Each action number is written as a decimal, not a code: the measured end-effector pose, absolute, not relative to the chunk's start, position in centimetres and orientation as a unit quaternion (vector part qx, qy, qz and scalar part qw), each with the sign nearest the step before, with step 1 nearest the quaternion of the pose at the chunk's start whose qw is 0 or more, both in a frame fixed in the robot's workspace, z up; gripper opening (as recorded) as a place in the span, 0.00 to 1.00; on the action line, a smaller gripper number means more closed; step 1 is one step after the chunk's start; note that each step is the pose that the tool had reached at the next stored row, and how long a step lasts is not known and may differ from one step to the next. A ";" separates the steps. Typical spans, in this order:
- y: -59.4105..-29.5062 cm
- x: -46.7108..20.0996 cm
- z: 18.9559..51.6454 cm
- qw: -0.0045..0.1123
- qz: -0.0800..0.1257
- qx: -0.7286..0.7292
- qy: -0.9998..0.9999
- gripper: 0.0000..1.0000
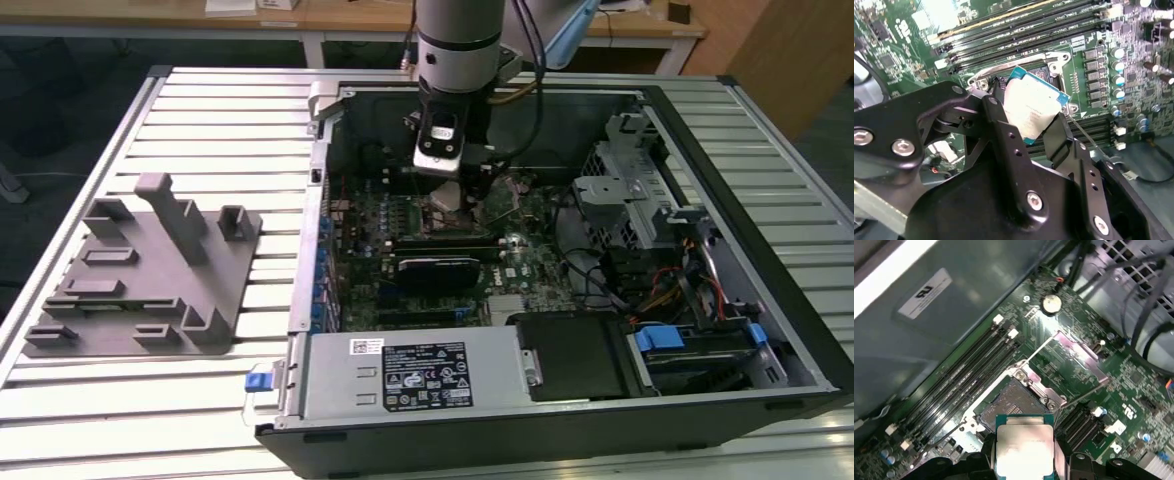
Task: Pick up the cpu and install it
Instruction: 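Place the cpu into insertion slot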
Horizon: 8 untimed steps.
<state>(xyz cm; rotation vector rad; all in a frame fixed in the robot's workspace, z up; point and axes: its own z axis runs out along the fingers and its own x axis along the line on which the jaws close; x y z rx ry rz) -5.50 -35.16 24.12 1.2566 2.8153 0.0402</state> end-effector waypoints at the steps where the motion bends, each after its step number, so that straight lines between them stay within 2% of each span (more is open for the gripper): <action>1: -35.2 -5.5 24.1 0.029 0.013 0.415 0.909 0.54; 8: -35.2 -5.5 24.1 0.030 0.011 0.466 0.884 0.54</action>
